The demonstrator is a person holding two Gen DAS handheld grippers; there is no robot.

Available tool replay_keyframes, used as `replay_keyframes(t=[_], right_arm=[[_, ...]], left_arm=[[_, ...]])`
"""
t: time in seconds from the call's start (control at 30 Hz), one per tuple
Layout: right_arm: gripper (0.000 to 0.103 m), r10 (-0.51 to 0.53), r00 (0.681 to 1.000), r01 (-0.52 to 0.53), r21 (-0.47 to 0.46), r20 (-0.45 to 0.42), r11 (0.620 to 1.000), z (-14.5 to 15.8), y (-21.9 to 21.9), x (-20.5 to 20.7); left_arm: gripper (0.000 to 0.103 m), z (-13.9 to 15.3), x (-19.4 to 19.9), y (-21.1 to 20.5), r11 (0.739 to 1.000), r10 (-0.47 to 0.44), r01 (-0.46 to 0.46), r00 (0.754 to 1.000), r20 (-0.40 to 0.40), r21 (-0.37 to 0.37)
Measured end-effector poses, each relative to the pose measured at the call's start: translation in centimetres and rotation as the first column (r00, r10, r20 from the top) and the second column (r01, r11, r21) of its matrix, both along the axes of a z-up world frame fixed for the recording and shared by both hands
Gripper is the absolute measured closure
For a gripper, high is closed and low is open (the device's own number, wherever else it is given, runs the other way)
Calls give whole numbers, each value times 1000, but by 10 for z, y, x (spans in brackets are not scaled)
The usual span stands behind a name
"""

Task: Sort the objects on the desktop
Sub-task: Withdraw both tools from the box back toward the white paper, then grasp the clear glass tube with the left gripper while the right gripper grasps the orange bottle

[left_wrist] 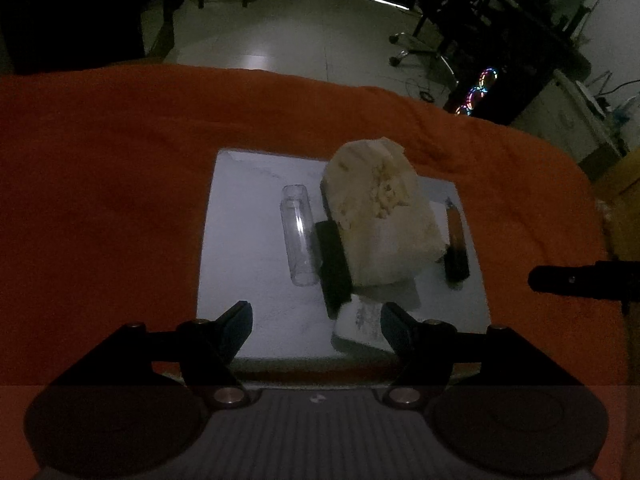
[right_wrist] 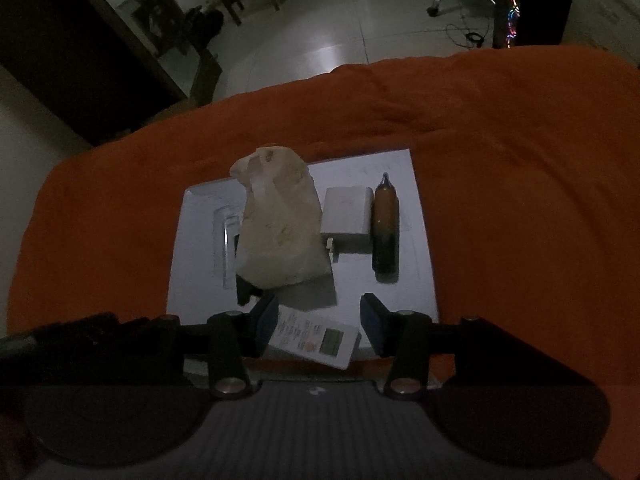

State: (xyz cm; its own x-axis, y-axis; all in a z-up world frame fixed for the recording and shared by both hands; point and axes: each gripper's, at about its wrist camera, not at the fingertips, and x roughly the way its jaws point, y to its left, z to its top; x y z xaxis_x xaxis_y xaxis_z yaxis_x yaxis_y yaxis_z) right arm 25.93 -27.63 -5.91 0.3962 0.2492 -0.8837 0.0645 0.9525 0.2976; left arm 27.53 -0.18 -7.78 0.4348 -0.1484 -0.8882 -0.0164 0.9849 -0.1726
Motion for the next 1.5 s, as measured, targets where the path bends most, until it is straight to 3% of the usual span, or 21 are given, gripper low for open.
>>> replay_keyframes(t=[0.57, 0.83, 0.97, 1.07, 1.13, 1.47, 1.5], right_arm=[[53, -34, 998, 33, -17, -52, 999, -62, -15, 66], [53, -40, 994, 34, -64, -106, 997, -92, -10, 79], [54, -28, 994, 18, -97, -103, 995, -98, -7, 78], [54, -26, 992, 10, -126, -126, 992, -105, -4, 77], [54, -18, 990, -3, -144, -143, 990, -108, -1, 77], [56, -15, 987, -12, -168, -160, 986, -115, 10, 84], [59, -14, 988, -15, -179, -155, 984, -116, 11, 85]], left_arm=[[40, -67, 58, 22, 994, 90, -95, 992, -86, -58], [40, -83, 83, 16, 996, 86, -88, 990, -110, -8], [40, -84, 92, 13, 996, 71, -66, 993, -93, 55], [60, -90, 99, 17, 996, 81, -78, 989, -123, 32], [59, -95, 102, 19, 996, 92, -91, 986, -140, 12], [58, -93, 110, 19, 997, 58, -53, 991, -123, 49], [63, -93, 111, 21, 997, 59, -54, 991, -122, 51]])
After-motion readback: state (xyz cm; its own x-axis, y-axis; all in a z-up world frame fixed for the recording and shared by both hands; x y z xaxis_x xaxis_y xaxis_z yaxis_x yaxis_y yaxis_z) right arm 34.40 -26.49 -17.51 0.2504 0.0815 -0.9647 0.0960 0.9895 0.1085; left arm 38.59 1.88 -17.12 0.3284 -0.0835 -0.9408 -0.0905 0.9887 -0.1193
